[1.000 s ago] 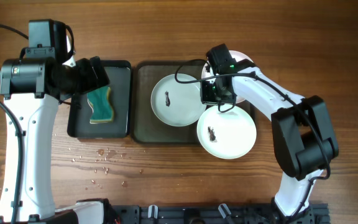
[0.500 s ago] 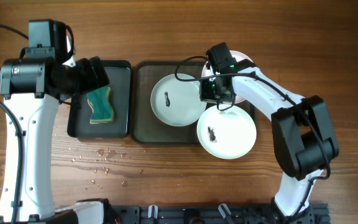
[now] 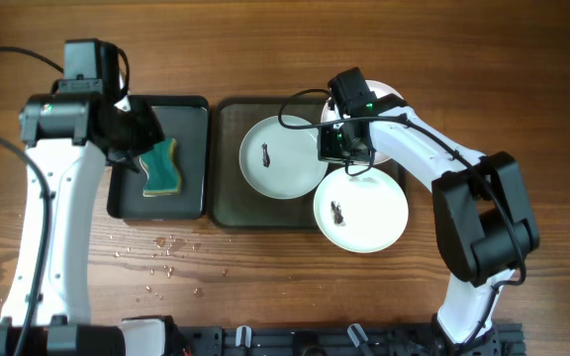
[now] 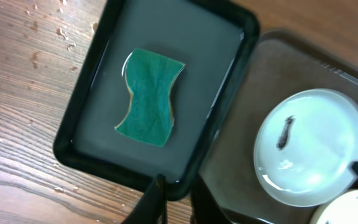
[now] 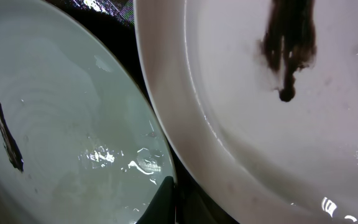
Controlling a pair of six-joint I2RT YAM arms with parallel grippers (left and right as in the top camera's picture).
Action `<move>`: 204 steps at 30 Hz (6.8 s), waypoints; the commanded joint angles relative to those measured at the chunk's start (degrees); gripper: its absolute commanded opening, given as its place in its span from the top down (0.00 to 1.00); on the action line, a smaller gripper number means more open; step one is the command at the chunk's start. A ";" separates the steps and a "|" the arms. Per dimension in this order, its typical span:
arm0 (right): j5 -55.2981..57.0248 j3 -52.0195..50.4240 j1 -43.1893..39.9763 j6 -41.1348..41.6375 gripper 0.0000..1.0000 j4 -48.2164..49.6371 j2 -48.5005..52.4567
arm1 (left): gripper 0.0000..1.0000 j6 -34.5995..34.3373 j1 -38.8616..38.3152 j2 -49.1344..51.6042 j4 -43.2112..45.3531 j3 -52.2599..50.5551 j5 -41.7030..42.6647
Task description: Clean dirty plates on tray and stack at the side
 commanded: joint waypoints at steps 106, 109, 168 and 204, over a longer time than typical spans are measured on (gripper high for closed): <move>-0.28 -0.33 0.46 -0.17 0.95 3.50 0.74 | 0.37 5.20 3.78 15.26 27.61 -20.68 -2.29; -0.28 -0.33 0.46 -0.17 0.95 3.50 0.74 | 0.37 5.20 3.78 15.26 27.71 -20.98 -2.29; -0.46 -0.33 0.44 -0.22 0.95 3.69 0.74 | 0.96 5.18 3.74 19.17 34.01 -24.09 -2.38; -0.46 -0.33 0.46 -0.22 0.95 4.11 0.74 | 0.96 9.94 3.78 -13.03 38.07 -22.18 -1.64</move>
